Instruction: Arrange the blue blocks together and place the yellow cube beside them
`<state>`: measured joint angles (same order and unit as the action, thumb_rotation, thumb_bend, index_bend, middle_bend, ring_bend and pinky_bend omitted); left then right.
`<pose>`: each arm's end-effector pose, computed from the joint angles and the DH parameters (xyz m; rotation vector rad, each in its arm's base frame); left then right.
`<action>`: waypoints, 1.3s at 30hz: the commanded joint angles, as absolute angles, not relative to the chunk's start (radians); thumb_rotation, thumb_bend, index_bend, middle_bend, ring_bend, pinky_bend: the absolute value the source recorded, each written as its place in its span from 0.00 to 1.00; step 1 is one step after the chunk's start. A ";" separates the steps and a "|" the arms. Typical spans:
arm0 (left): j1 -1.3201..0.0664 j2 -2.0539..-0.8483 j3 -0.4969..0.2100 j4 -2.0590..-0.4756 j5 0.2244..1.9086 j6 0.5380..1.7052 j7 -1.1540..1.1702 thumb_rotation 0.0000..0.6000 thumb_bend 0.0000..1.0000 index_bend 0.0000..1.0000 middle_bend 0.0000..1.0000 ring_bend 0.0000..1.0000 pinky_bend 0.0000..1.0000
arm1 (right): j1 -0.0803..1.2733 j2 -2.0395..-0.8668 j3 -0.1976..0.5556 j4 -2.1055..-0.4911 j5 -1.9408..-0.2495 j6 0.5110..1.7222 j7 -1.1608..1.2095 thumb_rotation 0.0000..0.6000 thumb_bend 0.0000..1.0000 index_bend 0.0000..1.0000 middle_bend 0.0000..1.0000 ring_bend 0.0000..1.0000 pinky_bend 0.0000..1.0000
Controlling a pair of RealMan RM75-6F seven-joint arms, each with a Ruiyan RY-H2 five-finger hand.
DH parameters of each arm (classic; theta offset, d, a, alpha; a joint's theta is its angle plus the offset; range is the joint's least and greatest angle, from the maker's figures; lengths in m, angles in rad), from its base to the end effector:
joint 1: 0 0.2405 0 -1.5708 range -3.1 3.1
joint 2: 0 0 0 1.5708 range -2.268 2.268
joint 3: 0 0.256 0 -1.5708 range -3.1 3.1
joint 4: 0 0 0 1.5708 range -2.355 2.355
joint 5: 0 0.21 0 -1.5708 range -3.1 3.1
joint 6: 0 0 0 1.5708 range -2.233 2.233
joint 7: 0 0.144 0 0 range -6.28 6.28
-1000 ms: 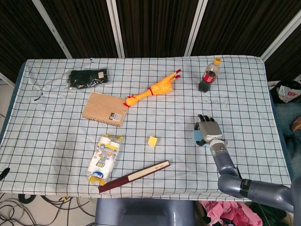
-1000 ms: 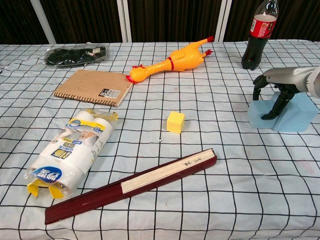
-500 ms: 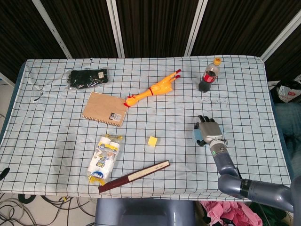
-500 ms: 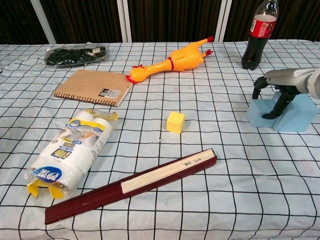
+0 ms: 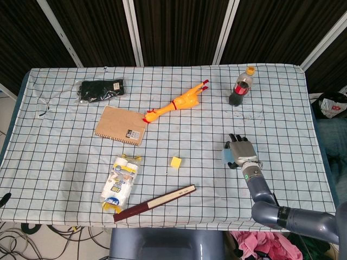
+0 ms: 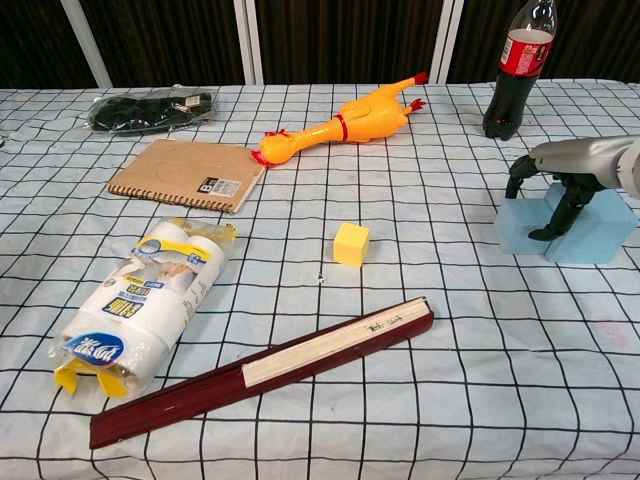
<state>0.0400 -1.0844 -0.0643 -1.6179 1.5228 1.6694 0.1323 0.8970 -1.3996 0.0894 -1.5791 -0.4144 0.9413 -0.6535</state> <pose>-0.3173 0.1429 0.1943 -1.2736 -0.7018 -0.8127 -0.1951 -0.3615 0.0158 1.6993 -1.1339 0.4371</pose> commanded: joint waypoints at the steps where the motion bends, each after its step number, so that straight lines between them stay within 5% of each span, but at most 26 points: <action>1: 0.040 -1.084 -0.064 -1.618 1.523 1.669 0.132 1.00 0.04 0.19 0.06 0.00 0.00 | 0.898 -1.398 0.089 -1.583 -0.413 0.944 -0.655 1.00 0.28 0.33 0.00 0.00 0.09; 12: 0.041 -1.083 -0.063 -1.619 1.523 1.669 0.130 1.00 0.04 0.19 0.06 0.00 0.00 | 0.903 -1.397 0.082 -1.595 -0.409 0.951 -0.668 1.00 0.28 0.36 0.00 0.00 0.09; 39: 0.041 -1.083 -0.065 -1.621 1.520 1.669 0.134 1.00 0.04 0.19 0.06 0.00 0.00 | 0.915 -1.373 0.098 -1.656 -0.414 0.977 -0.671 1.00 0.28 0.22 0.00 0.00 0.09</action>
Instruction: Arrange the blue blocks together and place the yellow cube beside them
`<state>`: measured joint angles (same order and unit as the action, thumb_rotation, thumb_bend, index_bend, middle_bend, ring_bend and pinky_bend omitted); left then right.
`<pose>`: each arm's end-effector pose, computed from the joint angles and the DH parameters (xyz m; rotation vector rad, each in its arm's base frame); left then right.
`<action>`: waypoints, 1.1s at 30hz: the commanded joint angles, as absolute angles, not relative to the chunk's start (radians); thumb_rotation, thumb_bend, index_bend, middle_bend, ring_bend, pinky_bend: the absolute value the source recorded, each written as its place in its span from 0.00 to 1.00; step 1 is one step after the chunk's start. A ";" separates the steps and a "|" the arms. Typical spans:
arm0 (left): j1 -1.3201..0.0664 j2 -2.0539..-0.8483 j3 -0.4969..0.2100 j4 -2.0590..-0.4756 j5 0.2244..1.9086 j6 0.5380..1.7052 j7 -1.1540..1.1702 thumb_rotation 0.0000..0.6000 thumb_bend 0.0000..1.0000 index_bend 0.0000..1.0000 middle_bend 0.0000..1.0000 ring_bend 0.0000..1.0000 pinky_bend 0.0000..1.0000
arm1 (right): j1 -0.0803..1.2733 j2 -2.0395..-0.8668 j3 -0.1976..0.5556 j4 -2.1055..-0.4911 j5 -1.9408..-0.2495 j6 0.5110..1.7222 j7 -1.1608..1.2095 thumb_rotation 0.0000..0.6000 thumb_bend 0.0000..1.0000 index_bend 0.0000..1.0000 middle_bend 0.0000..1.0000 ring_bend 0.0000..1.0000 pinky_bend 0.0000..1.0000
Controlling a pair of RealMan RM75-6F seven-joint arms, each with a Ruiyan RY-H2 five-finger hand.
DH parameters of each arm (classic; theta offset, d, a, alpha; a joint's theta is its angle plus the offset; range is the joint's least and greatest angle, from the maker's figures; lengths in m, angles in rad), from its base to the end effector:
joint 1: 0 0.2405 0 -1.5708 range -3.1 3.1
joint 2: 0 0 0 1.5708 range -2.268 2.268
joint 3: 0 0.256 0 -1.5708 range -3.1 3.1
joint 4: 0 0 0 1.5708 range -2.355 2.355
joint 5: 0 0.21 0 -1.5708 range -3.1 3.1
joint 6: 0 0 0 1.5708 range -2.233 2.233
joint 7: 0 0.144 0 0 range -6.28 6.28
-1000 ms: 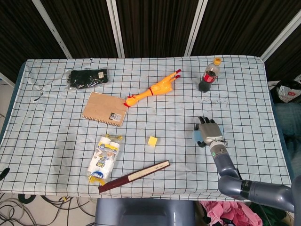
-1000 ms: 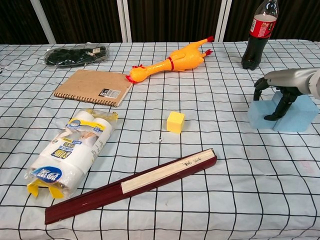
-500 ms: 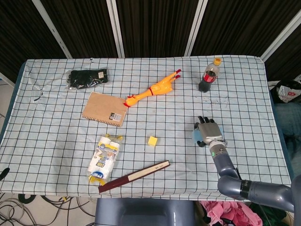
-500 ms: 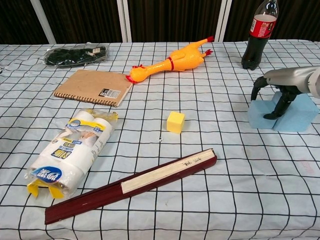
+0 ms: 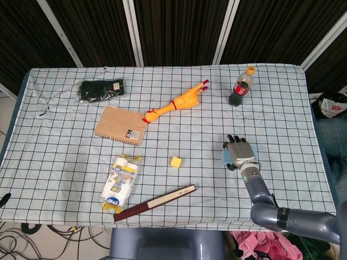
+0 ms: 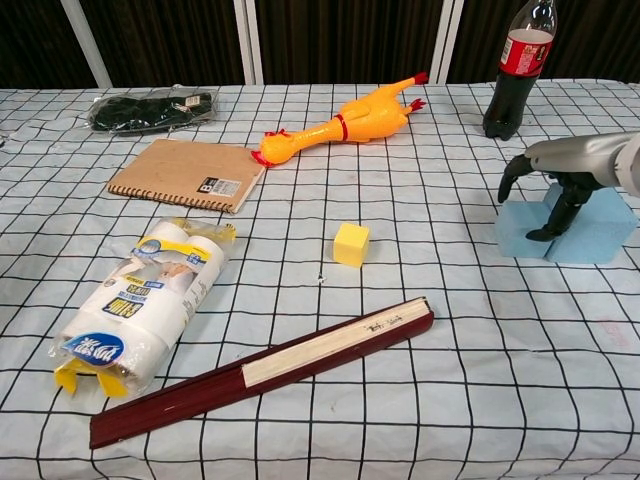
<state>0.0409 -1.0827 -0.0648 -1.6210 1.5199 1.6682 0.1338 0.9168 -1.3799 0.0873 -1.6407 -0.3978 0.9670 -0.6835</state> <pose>-0.3174 0.1427 0.1947 -1.2714 -0.7039 -0.8098 -0.1828 -0.3564 0.0177 1.7265 -1.1185 0.4364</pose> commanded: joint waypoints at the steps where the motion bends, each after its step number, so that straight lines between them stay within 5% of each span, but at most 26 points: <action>1: 0.041 -1.083 -0.065 -1.621 1.519 1.669 0.134 1.00 0.04 0.19 0.06 0.00 0.00 | 0.914 -1.370 0.102 -1.663 -0.424 0.983 -0.666 1.00 0.28 0.22 0.00 0.00 0.09; 10: 0.041 -1.082 -0.064 -1.621 1.523 1.669 0.127 1.00 0.04 0.19 0.06 0.00 0.00 | 0.918 -1.367 0.139 -1.775 -0.509 1.069 -0.660 1.00 0.25 0.21 0.00 0.00 0.09; 17: 0.041 -1.079 -0.061 -1.620 1.528 1.668 0.116 1.00 0.04 0.19 0.06 0.00 0.00 | 0.982 -1.408 0.190 -1.885 -0.397 1.099 -0.724 1.00 0.20 0.21 0.00 0.00 0.09; 33: 0.039 -1.078 -0.059 -1.608 1.539 1.669 0.100 1.00 0.04 0.19 0.07 0.00 0.00 | 1.114 -1.705 0.297 -1.726 -0.183 1.275 -0.837 1.00 0.16 0.26 0.00 0.00 0.09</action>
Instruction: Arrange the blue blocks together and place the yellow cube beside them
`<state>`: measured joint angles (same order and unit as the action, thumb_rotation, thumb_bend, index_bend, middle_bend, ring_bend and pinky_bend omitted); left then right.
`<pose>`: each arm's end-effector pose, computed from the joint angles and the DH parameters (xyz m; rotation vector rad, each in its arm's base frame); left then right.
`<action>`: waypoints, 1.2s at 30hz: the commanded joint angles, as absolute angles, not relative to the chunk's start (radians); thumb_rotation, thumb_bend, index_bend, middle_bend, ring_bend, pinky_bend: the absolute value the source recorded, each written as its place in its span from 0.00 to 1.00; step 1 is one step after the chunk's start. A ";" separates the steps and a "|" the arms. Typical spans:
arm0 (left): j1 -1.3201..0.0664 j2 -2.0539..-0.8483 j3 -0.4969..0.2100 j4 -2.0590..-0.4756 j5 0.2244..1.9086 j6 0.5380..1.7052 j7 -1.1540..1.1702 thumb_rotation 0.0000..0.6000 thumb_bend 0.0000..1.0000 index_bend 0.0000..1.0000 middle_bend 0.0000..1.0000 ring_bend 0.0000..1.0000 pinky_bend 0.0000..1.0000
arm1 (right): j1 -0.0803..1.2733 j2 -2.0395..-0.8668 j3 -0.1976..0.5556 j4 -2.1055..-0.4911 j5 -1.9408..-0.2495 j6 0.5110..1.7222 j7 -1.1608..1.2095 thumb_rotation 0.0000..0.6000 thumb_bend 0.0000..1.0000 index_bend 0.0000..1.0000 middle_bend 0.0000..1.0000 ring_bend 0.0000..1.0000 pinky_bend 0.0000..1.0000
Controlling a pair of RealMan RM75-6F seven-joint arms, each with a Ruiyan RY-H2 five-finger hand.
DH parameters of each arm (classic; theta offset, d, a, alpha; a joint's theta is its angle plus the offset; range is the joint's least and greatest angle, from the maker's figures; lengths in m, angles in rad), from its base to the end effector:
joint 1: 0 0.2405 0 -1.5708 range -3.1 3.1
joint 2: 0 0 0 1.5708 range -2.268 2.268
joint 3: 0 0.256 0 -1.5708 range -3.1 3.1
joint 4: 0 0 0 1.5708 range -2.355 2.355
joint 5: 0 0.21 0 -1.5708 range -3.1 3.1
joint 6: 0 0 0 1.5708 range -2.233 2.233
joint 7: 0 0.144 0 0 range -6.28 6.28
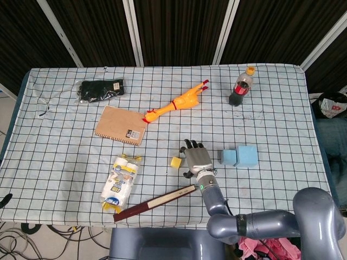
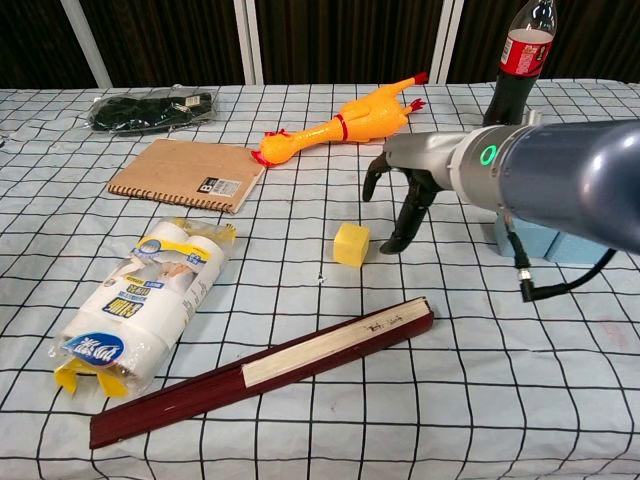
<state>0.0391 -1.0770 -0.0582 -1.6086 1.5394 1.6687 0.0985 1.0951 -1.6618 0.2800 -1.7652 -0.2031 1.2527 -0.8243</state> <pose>-0.3174 0.1421 0.1955 -1.2881 -0.7110 -0.8346 -0.0521 -0.3256 -0.0469 1.7516 -1.2372 0.6160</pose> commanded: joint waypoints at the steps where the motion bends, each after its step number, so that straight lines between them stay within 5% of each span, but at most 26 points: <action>1: 0.039 -1.078 -0.059 -1.608 1.540 1.670 0.098 1.00 0.04 0.19 0.07 0.00 0.00 | 1.119 -1.727 0.302 -1.705 -0.177 1.282 -0.839 1.00 0.16 0.27 0.00 0.00 0.09; 36: 0.039 -1.077 -0.059 -1.606 1.537 1.669 0.101 1.00 0.04 0.20 0.07 0.00 0.00 | 1.077 -1.954 0.373 -1.419 -0.272 1.260 -0.764 1.00 0.18 0.39 0.00 0.00 0.09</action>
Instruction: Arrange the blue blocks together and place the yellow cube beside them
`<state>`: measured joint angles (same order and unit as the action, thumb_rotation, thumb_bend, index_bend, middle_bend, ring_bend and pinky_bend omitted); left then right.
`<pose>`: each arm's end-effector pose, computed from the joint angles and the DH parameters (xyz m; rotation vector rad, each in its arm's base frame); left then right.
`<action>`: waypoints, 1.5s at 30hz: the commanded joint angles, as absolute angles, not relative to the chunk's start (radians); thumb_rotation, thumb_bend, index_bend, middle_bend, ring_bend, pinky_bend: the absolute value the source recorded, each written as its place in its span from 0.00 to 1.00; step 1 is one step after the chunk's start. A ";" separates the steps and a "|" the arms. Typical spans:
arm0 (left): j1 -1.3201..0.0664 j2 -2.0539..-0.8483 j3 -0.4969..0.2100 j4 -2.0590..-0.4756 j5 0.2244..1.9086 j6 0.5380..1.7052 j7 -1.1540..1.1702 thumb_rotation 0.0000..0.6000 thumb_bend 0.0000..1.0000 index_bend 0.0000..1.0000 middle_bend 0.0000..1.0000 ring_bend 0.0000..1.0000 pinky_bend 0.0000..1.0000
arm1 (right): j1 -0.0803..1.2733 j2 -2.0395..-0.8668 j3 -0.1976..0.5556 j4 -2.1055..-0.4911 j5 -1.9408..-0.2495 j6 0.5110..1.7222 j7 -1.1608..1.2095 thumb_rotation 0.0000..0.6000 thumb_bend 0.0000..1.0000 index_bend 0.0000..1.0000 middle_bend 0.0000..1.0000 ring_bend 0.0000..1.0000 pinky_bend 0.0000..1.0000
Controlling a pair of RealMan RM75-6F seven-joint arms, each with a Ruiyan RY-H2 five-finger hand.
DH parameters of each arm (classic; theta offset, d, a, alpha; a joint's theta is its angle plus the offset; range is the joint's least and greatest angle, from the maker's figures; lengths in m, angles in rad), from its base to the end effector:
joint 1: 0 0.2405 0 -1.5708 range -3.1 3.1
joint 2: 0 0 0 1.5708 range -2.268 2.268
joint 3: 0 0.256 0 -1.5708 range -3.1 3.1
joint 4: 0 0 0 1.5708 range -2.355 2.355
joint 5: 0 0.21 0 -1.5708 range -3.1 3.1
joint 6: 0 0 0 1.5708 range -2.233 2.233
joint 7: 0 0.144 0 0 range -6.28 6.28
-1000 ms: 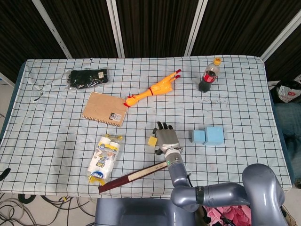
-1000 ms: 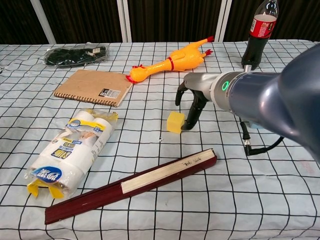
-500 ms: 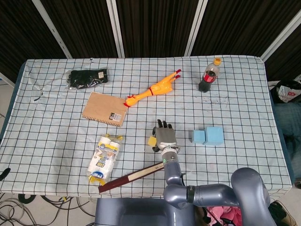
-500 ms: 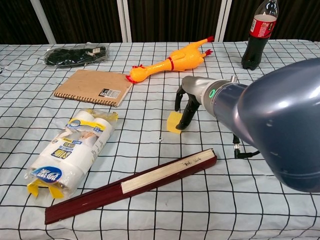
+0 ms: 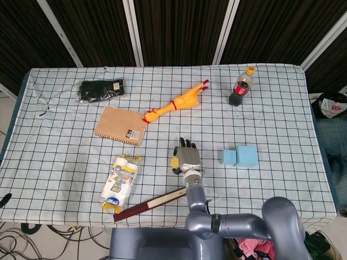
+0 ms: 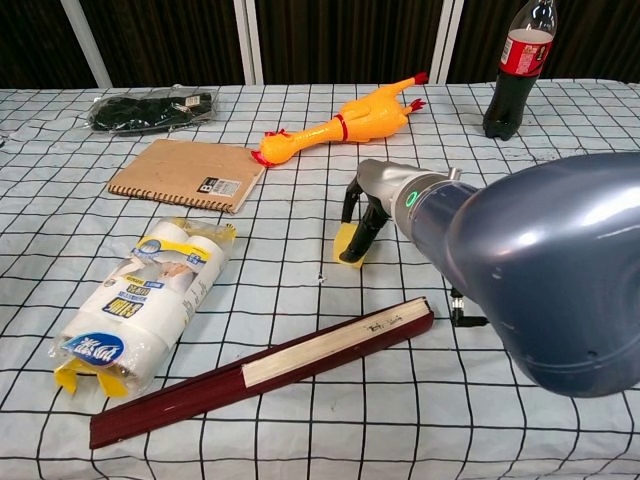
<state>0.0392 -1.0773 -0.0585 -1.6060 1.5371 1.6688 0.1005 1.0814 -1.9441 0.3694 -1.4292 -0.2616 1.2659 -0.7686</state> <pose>-0.3181 0.1421 0.1959 -1.2872 -0.7085 -0.8301 -0.0471 -0.3372 -0.1033 1.5730 -1.3318 0.6820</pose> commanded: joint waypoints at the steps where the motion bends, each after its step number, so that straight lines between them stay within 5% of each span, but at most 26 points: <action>1: 0.039 -1.077 -0.059 -1.606 1.537 1.669 0.101 1.00 0.04 0.20 0.07 0.00 0.00 | 1.076 -1.956 0.373 -1.415 -0.275 1.259 -0.765 1.00 0.18 0.39 0.00 0.00 0.09; 45: 0.040 -1.080 -0.061 -1.603 1.531 1.669 0.111 1.00 0.04 0.21 0.07 0.00 0.00 | 1.008 -1.940 0.418 -1.445 -0.308 1.222 -0.842 1.00 0.31 0.48 0.00 0.00 0.09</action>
